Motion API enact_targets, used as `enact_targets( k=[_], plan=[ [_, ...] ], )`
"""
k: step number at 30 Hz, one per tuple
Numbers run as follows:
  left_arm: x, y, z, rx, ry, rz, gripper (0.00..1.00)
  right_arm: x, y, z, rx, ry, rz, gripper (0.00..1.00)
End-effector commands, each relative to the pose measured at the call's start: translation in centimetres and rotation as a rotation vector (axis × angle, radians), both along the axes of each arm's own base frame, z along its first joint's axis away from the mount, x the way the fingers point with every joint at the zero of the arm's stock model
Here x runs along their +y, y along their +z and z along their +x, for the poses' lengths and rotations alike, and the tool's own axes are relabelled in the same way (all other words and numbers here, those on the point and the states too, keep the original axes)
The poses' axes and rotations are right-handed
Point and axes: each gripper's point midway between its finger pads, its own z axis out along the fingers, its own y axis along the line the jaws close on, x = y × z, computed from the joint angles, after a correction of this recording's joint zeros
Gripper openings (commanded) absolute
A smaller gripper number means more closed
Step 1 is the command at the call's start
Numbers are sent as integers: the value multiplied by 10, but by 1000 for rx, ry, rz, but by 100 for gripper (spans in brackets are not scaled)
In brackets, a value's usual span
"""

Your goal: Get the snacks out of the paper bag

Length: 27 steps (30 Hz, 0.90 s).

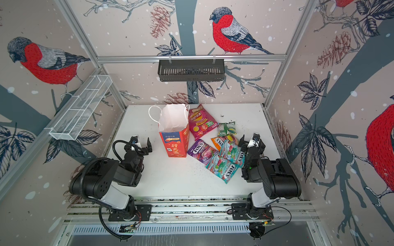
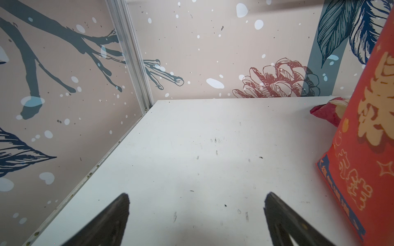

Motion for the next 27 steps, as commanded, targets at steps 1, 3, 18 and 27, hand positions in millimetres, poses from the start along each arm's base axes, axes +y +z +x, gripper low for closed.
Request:
enact_targets(
  k=[1, 3, 18, 27],
  plan=[
    [1, 13, 1, -53, 5, -6, 97, 1, 5, 0, -20, 7, -4, 99],
    [1, 13, 1, -53, 5, -5, 97, 1, 5, 1, -20, 6, -4, 100],
    [0, 12, 2, -49, 4, -6, 98, 1, 5, 0, -20, 6, -4, 100],
    [0, 13, 3, -48, 5, -8, 98, 1, 5, 1, -21, 7, -4, 99]
  ],
)
